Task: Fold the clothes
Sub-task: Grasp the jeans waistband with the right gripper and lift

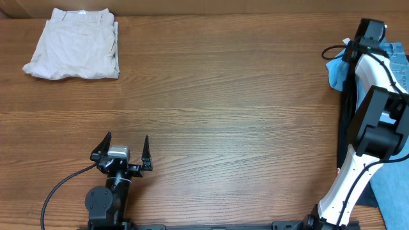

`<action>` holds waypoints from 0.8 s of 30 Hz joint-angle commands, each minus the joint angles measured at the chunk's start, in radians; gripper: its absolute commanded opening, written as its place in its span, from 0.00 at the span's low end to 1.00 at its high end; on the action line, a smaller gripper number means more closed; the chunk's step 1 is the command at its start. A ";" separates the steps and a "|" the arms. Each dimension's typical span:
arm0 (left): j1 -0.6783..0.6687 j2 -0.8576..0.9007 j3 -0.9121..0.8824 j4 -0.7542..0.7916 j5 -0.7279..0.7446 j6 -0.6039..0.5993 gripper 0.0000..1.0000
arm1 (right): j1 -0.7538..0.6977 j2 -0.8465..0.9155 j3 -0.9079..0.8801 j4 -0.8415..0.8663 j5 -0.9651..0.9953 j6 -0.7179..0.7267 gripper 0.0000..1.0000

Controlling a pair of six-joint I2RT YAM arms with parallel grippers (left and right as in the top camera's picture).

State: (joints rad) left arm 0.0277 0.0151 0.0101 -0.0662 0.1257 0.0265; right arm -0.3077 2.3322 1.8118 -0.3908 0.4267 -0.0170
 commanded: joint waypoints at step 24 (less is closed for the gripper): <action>0.007 -0.011 -0.005 0.000 -0.009 0.012 1.00 | 0.071 -0.380 0.094 -0.151 0.072 0.153 0.04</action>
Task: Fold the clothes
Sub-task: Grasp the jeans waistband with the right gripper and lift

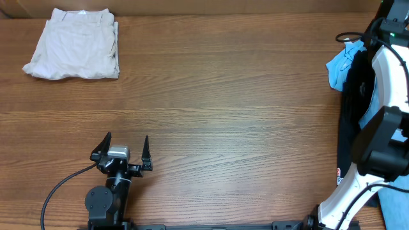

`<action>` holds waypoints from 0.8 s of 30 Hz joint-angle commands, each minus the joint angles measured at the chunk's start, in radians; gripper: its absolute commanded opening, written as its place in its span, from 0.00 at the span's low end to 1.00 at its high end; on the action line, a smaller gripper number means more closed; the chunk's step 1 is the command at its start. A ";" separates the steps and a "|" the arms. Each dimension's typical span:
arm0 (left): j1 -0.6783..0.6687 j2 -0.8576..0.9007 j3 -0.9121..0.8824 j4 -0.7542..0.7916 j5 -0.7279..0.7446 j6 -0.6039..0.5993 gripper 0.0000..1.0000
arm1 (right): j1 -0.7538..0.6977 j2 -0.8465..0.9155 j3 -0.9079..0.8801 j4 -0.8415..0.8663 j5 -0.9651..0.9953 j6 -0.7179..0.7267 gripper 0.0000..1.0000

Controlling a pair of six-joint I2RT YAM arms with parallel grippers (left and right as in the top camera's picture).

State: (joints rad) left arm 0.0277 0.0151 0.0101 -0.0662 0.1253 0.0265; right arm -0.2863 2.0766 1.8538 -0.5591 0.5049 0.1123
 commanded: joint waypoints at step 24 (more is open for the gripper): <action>0.007 -0.011 -0.005 0.000 -0.009 0.012 1.00 | 0.113 -0.440 0.053 -0.082 -0.061 0.125 0.04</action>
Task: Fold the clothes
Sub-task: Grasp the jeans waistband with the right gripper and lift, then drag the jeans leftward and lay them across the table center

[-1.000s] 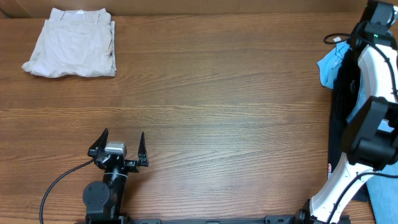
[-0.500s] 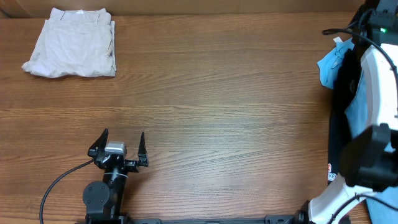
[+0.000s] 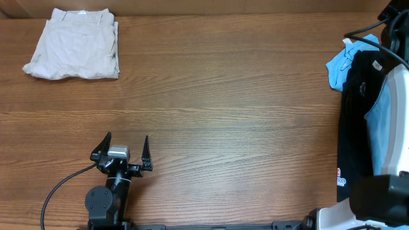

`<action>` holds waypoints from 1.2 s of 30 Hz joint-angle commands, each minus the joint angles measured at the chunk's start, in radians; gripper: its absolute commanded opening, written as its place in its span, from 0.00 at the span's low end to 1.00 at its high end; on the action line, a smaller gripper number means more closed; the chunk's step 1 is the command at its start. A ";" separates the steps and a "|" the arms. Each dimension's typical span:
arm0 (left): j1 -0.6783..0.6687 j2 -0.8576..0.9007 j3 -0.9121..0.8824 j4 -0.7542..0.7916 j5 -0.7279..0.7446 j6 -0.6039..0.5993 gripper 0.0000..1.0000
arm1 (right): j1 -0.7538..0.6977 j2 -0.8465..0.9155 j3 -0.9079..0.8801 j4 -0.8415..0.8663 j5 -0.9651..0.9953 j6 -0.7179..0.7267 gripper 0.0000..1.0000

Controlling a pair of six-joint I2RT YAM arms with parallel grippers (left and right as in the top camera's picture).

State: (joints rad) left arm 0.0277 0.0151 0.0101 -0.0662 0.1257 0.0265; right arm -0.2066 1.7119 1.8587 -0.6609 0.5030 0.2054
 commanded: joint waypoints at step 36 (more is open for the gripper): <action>0.007 -0.011 -0.005 0.000 -0.009 0.012 1.00 | 0.200 -0.178 0.248 0.043 -0.381 0.215 0.04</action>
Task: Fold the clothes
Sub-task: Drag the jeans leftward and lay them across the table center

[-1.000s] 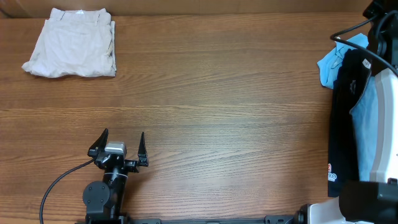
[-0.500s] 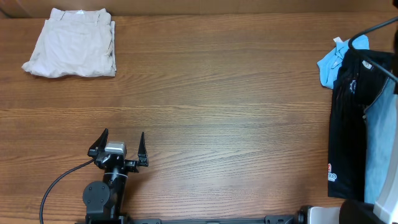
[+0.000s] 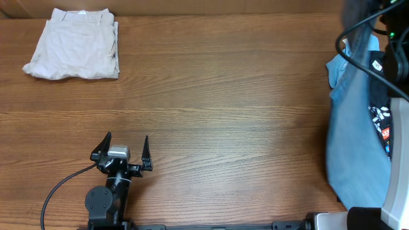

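A large blue denim garment (image 3: 354, 134) hangs raised along the table's right side, its top end blurred near the far right corner. It hangs from the end of my right arm (image 3: 397, 64), whose fingers are hidden at the frame's edge. Under it lie a light blue garment (image 3: 334, 69) and a black printed garment (image 3: 381, 121). A folded beige garment (image 3: 73, 43) rests at the far left. My left gripper (image 3: 123, 152) stands open at the near left, holding nothing.
The left arm's black cable (image 3: 61, 188) curls off its base (image 3: 107, 204) toward the near edge. The right arm's white base (image 3: 332, 220) sits at the near right. Wooden tabletop (image 3: 223, 115) spans the middle.
The blue denim garment, which lay under the black one at the right edge, is now lifted and hangs over the pile, covering most of the black garment. The left arm has not moved.
My right arm first reached over the clothes pile at the far right corner. It then stood farther back and right, uncovering the black and blue garments. Now the denim garment hangs raised from it. The left gripper stayed open and still, and the beige garment stayed folded.
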`<action>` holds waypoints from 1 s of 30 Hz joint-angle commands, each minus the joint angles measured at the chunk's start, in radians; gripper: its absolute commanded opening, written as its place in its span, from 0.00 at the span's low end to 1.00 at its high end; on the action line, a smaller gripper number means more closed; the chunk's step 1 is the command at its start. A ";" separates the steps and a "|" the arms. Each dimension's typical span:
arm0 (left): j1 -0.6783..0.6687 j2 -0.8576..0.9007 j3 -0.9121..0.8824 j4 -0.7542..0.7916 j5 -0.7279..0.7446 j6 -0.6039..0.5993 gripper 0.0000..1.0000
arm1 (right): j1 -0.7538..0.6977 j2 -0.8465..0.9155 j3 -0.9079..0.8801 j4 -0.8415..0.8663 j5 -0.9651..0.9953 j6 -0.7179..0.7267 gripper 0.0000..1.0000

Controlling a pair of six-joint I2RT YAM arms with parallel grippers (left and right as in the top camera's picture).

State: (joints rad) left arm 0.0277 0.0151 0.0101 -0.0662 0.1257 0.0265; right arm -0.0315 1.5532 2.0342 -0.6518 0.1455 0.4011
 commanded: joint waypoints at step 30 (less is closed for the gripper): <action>0.007 -0.011 -0.005 0.000 -0.010 0.012 1.00 | 0.582 0.423 0.072 0.007 -0.293 0.177 0.04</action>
State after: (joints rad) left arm 0.0277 0.0151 0.0101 -0.0662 0.1257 0.0265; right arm 0.4816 1.9667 2.0705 -0.6781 -0.1101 0.5518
